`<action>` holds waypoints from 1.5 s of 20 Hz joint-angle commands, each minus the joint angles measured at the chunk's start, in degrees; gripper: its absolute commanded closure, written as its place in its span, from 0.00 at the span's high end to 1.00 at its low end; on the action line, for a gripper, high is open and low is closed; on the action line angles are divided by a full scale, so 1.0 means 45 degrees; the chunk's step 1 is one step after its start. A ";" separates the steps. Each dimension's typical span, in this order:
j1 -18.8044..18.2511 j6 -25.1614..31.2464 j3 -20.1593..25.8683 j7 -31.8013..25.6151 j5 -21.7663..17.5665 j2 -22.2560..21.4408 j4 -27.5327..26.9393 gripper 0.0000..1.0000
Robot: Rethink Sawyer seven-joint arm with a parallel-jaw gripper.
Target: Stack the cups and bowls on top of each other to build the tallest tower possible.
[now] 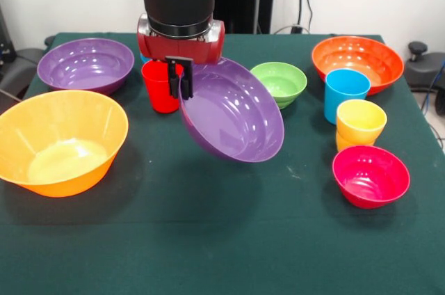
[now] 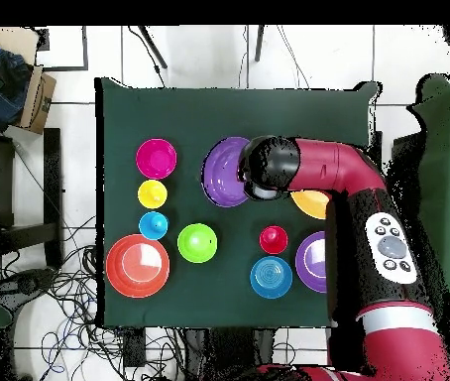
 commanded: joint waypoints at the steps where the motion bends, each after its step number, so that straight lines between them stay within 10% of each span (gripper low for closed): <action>1: 0.0270 0.1252 0.0613 -0.1133 -0.0251 0.0142 -0.0443 0.00; 30: -0.0210 0.1888 0.0930 -0.1584 0.0096 0.0299 -0.0743 0.00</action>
